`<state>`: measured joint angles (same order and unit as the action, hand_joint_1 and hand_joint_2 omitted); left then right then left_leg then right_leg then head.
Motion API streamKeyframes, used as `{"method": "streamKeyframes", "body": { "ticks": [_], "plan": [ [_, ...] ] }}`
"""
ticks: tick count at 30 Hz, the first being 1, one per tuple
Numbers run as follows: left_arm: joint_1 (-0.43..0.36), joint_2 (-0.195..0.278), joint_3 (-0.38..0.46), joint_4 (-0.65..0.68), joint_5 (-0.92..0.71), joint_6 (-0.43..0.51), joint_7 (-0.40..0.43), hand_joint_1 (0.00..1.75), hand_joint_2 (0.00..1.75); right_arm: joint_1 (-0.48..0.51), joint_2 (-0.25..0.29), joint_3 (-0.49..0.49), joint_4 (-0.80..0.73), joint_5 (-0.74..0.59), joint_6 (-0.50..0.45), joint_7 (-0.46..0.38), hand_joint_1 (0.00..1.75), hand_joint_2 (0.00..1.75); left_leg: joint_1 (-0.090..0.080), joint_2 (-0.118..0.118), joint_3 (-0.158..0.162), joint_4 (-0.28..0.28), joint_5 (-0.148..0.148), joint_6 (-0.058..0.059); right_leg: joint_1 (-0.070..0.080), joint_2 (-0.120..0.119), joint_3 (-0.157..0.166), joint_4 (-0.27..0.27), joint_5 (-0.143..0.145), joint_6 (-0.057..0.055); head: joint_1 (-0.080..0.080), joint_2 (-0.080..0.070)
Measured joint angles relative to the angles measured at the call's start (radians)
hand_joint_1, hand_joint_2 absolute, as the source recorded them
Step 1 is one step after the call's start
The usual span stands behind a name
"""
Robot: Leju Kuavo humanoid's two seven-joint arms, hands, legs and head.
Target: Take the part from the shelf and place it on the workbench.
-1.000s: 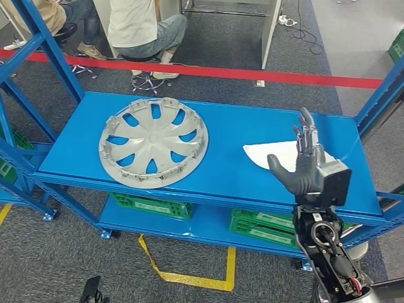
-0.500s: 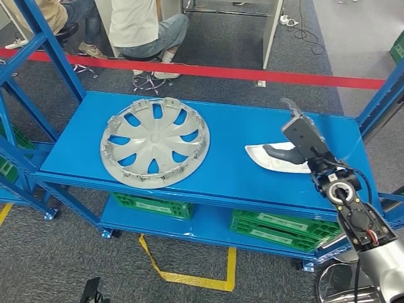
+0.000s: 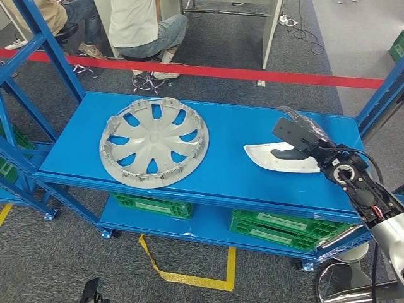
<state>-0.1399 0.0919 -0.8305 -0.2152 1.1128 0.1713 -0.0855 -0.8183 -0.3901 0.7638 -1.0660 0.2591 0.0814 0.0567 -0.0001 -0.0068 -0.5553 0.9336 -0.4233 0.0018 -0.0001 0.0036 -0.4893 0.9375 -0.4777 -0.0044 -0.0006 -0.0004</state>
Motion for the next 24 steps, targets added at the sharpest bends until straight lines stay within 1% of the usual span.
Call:
{"method": "streamKeyframes", "body": {
  "ticks": [6,13,18,24],
  "plan": [
    [0.001,0.000,0.000,0.000,0.000,0.000,0.000,0.00,0.00,-0.028,-0.007,0.048,0.045,0.004,0.012,-0.002,0.00,1.75,0.000,0.000,0.000,0.000,0.000,0.000,0.000,0.000,0.000,0.000,0.000,0.000,-0.001,0.000],
    [0.002,-0.001,0.000,0.000,0.007,-0.001,-0.006,0.00,0.00,-0.094,-0.008,0.143,0.089,0.063,0.127,-0.008,0.00,1.75,0.000,0.000,0.000,0.000,0.000,0.000,0.000,0.000,0.000,0.000,0.000,0.000,-0.001,0.000],
    [0.002,-0.002,0.000,0.000,0.017,-0.003,-0.007,0.00,0.00,-0.156,-0.008,0.238,0.113,0.176,0.181,-0.013,0.00,1.75,0.000,0.000,0.000,0.000,0.000,0.000,0.000,0.000,0.000,0.000,0.000,0.000,-0.001,0.000],
    [0.002,-0.003,0.000,0.000,0.018,-0.009,-0.007,0.00,0.00,-0.210,-0.008,0.361,0.135,0.348,0.198,-0.036,0.00,1.75,0.000,0.000,0.000,0.000,0.000,0.000,0.000,0.000,0.000,0.000,0.000,0.000,-0.002,0.000]
  ]
}}
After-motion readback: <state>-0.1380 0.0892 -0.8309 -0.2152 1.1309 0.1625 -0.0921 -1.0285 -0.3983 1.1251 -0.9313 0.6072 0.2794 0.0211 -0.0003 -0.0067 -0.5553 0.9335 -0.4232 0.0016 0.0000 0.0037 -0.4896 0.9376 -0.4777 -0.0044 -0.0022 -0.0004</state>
